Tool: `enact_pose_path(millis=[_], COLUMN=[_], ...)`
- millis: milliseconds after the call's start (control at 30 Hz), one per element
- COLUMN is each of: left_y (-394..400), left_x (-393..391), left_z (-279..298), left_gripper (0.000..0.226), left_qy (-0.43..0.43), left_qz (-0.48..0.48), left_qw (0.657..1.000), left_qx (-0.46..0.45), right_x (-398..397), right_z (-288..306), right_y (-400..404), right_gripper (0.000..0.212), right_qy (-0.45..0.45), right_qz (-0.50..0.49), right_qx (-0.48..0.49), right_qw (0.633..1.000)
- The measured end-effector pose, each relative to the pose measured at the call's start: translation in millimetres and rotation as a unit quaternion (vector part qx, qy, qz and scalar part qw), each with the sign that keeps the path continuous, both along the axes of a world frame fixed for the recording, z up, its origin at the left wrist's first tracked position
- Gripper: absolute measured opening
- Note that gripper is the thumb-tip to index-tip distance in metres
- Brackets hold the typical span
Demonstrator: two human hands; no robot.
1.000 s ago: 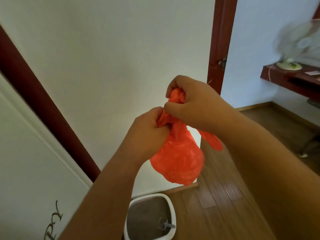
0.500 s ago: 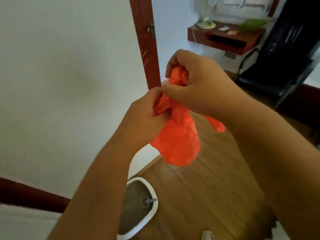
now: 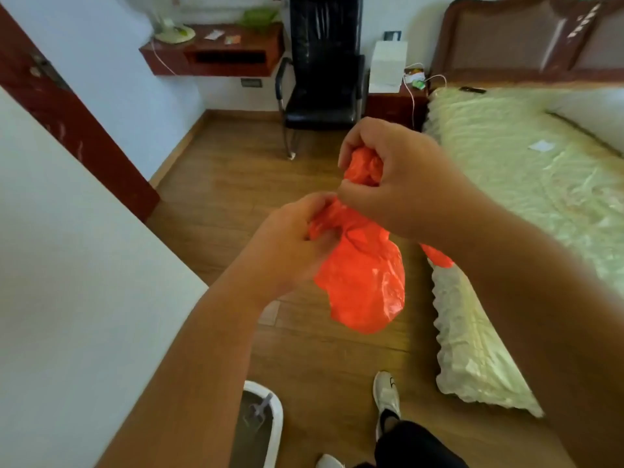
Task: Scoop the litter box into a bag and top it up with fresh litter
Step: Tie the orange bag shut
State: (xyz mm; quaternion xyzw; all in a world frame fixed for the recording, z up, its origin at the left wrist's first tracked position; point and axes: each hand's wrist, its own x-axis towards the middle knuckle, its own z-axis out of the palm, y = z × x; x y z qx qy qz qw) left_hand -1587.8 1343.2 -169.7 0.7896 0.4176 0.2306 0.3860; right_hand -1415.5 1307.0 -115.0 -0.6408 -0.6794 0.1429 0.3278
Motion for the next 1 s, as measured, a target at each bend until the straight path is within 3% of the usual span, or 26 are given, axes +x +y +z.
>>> enact_pose_path(millis=[200,400,1000], left_y=[3,12,74], left_x=[54,106,191], left_z=[-15,-28,-31], left_gripper=[0.028,0.033,0.027], left_qy=[0.009,0.011,0.001], left_qz=[-0.056,-0.068,-0.058], left_qw=[0.998,0.998,0.998], left_qx=[0.002,-0.002,-0.034], right_x=[45,93,179], right_z=[-13,-30,-35], right_y=[-25,-24,42], right_gripper=[0.022,0.022,0.022], right_qy=[-0.006,0.006,0.025], right_qz=[-0.062,-0.098,-0.077], right_qx=[-0.016,-0.022,-0.041], right_qw=[0.998,0.995,0.996])
